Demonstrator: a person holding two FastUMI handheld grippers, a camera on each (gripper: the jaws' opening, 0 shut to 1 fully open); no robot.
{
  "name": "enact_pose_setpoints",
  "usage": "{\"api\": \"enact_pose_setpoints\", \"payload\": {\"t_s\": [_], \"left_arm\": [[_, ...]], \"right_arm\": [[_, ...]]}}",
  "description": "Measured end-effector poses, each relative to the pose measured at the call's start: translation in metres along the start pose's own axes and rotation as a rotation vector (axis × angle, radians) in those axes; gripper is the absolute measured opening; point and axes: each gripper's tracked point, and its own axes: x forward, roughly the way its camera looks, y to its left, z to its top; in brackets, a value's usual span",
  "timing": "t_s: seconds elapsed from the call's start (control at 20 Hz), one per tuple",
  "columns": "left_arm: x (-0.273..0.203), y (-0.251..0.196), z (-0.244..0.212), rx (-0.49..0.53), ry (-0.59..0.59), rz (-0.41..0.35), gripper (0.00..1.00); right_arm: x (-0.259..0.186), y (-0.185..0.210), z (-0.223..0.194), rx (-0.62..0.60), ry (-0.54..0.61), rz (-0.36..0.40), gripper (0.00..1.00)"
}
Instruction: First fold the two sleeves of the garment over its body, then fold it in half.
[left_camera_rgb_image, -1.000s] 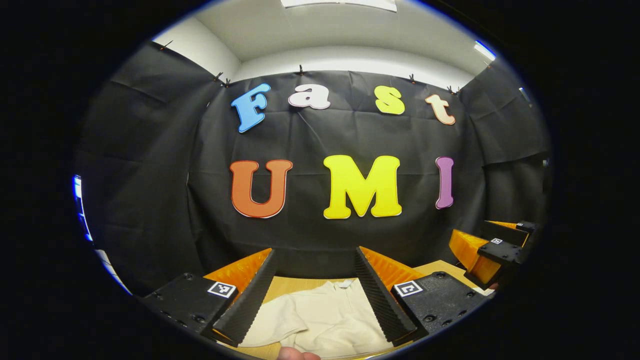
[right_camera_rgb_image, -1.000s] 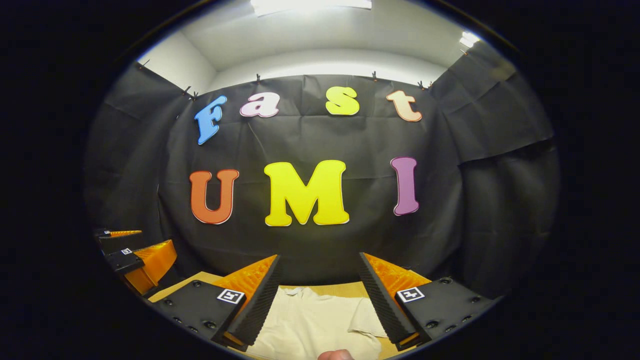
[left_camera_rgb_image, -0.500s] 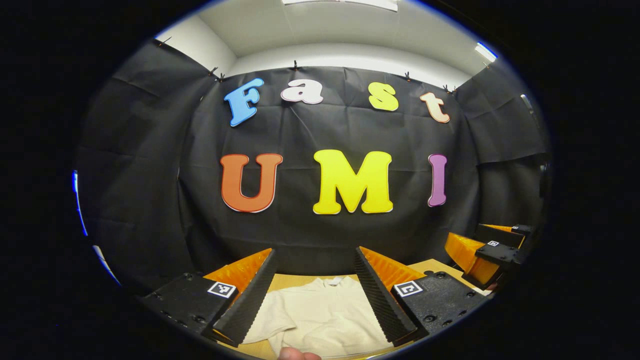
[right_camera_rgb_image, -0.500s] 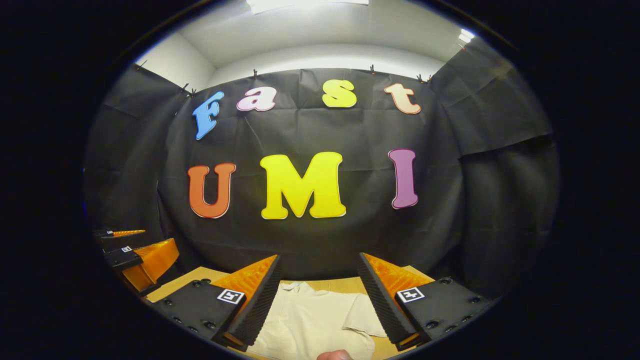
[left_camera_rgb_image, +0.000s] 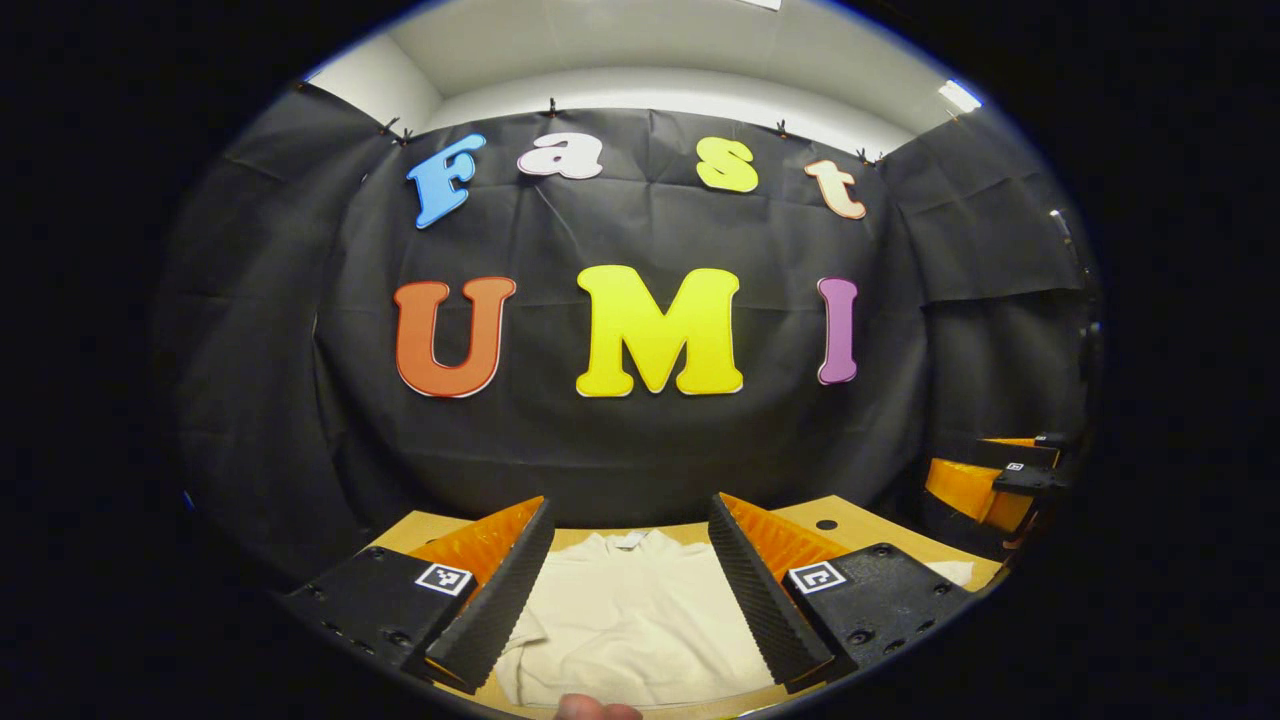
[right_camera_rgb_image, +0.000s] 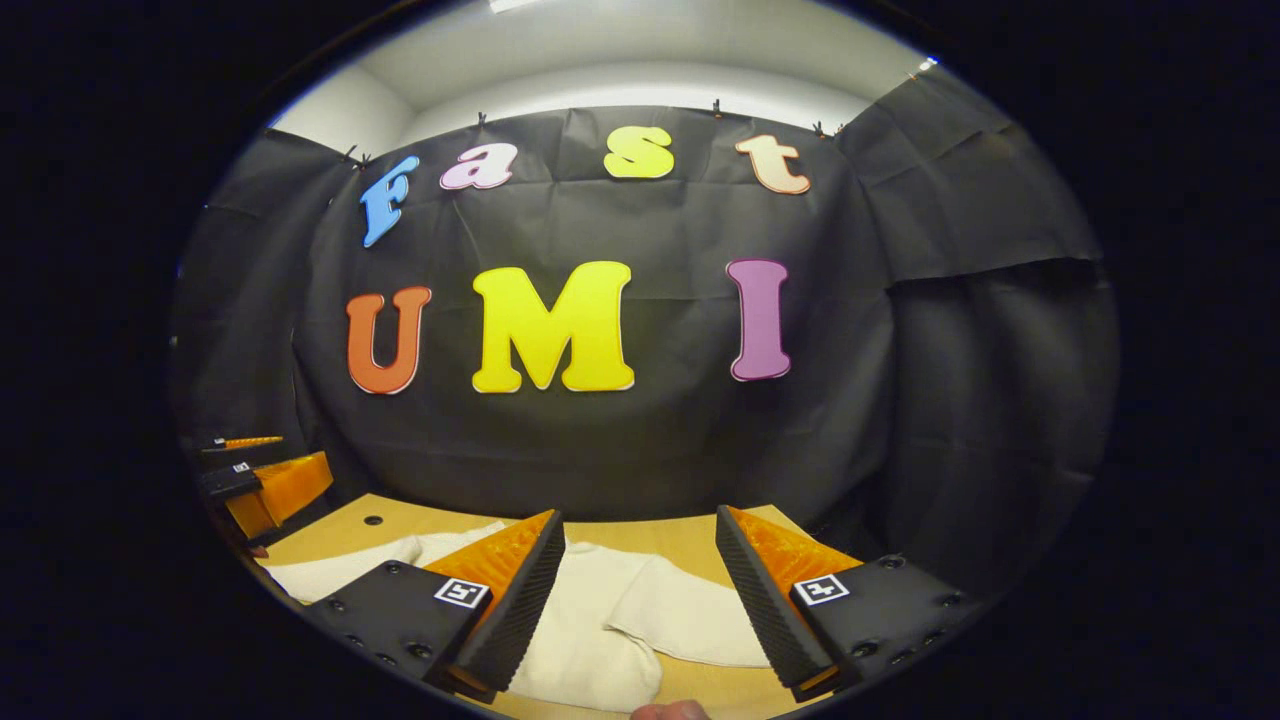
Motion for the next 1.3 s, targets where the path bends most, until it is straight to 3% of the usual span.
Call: {"api": "enact_pose_setpoints", "payload": {"t_s": [0.25,0.6,0.9,1.3], "left_arm": [[0.007,-0.030,-0.014,0.023,0.042,-0.052,0.99],[0.019,-0.061,-0.031,0.062,0.097,-0.087,0.99],[0.020,-0.058,-0.038,0.094,0.125,-0.054,0.99],[0.020,-0.051,-0.048,0.115,0.168,-0.009,0.99]], "right_arm": [[-0.012,-0.111,-0.052,-0.045,0.127,-0.137,0.94],[-0.012,-0.222,-0.168,-0.030,0.392,-0.252,0.94],[0.016,-0.265,-0.260,0.055,0.619,-0.288,0.94],[0.035,-0.291,-0.306,0.139,0.726,-0.334,0.94]]}}
